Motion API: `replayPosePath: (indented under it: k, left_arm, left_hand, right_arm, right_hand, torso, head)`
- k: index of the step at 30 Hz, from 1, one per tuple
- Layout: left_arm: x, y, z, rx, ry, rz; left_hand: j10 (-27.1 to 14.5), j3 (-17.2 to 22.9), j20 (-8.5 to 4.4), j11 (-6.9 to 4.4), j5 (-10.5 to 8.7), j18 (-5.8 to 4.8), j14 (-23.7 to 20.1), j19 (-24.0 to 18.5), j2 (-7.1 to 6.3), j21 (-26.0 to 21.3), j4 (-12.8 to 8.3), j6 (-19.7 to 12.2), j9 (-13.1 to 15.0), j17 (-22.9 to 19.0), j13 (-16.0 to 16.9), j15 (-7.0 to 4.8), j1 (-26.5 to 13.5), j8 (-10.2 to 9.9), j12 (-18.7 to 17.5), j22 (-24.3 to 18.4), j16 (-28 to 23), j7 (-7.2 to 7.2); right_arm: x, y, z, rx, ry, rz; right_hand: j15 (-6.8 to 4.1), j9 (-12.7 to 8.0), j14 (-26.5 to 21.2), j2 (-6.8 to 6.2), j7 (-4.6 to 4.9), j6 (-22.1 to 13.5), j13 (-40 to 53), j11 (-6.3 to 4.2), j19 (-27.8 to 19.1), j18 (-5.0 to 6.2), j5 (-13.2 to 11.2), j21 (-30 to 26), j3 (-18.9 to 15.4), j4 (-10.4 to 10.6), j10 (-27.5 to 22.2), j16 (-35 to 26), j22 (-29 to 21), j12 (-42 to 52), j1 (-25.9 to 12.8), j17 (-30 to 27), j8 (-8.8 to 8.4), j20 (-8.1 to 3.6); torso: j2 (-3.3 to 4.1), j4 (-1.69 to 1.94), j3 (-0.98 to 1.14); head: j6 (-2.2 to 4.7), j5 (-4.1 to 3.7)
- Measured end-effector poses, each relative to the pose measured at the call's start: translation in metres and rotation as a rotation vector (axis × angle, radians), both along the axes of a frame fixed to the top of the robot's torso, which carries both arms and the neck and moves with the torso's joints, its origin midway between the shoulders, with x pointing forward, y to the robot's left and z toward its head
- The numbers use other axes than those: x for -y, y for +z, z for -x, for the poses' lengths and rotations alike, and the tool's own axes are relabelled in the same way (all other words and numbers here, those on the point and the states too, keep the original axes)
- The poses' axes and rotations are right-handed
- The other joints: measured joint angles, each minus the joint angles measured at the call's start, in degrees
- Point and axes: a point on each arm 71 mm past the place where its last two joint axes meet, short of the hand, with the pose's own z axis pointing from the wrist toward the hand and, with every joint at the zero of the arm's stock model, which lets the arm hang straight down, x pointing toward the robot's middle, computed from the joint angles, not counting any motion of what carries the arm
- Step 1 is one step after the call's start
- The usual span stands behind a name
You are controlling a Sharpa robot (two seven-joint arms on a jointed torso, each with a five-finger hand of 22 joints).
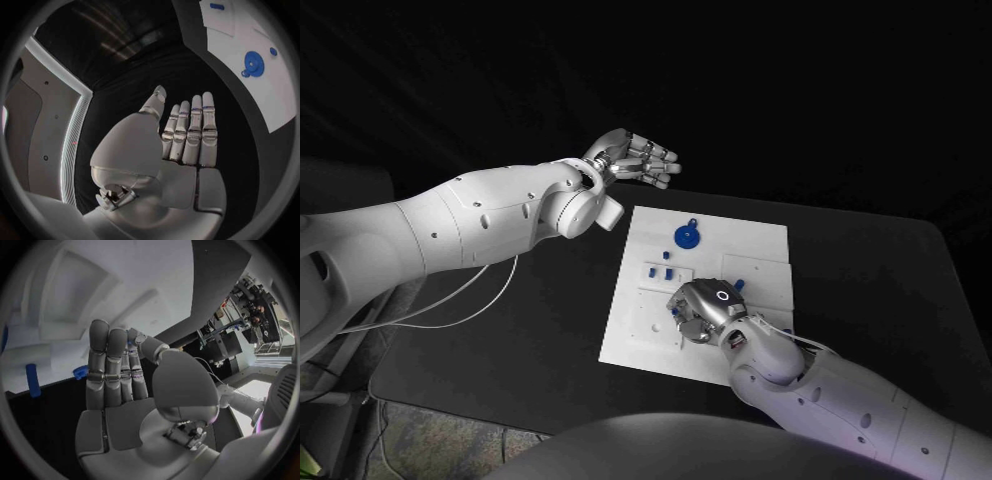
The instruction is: Assemble the parts on the task board
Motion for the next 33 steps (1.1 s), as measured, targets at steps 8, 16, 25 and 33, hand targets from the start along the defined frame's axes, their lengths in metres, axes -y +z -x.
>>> replayPosePath:
  k: [8,16,25,33]
  left_arm:
    - [0.000,0.000,0.000,-0.002,-0.001,0.000]
    - [0.000,0.000,0.000,-0.004,0.000,-0.001]
    - [-0.003,-0.001,-0.002,-0.006,0.005,-0.004]
    - [-0.008,-0.002,-0.003,-0.008,0.015,-0.009]
  left_hand:
    - [0.0,0.0,0.00,0.00,0.00,0.00,0.0,0.0,0.00,0.0,0.0,0.0,0.0,0.0,0.0,0.00,0.0,0.0,0.0,0.0,0.0,0.00]
    - [0.0,-0.2,0.00,0.00,0.00,0.00,-0.2,0.0,0.00,0.2,0.2,0.0,0.0,-0.1,0.0,0.21,0.0,0.0,0.0,-0.5,0.0,0.00]
    - [-0.2,-0.2,0.00,0.21,0.00,0.00,-0.2,0.0,0.00,0.2,0.2,-0.4,0.0,-0.1,0.0,0.21,0.0,0.0,0.0,-0.6,0.0,0.00]
    - [-0.2,-0.2,0.21,0.21,0.00,0.00,-0.2,0.2,0.00,0.2,0.2,-0.4,0.0,-0.1,0.0,0.21,0.0,0.0,0.0,-0.7,0.0,0.00]
  right_arm:
    - [0.000,-0.002,0.002,-0.006,-0.001,0.001]
    - [0.002,-0.002,0.004,-0.008,-0.013,-0.014]
    - [0.010,0.015,0.008,0.012,-0.051,-0.097]
    - [0.032,0.054,-0.007,0.063,-0.121,-0.202]
  right_hand:
    - [1.02,-0.7,0.2,-3.30,1.24,-4.7,-0.1,1.74,0.1,1.27,-1.6,-1.4,0.0,1.2,-6.4,0.3,-0.9,0.1,-1.7,-0.1,0.33,1.13]
    - [1.15,-0.7,0.1,-5.42,1.47,-5.7,-0.5,2.57,0.1,1.66,-1.7,-2.4,-0.6,2.5,-8.4,0.6,-1.0,-0.5,-1.2,-0.2,0.33,1.55]
    - [1.25,-0.7,0.0,-6.91,1.35,-7.9,-0.3,2.86,0.1,1.67,-1.9,-2.9,-4.5,2.6,-10.1,0.9,-0.7,-0.2,-0.2,-0.2,0.33,1.55]
    - [1.24,-0.7,0.0,-6.88,1.35,-7.9,-0.3,2.31,0.1,1.68,-1.9,-2.9,-4.1,3.1,-9.6,1.4,-0.3,-0.2,-0.2,0.1,0.33,1.55]
  torso:
    - [-0.01,-0.02,0.01]
    - [0.00,-0.02,0.08]
    - [-0.03,-0.02,0.19]
    - [-0.07,-0.18,0.13]
  head:
    - [-0.03,-0.10]
    - [0.11,-0.30]
    - [0.51,-0.53]
    - [1.14,-1.02]
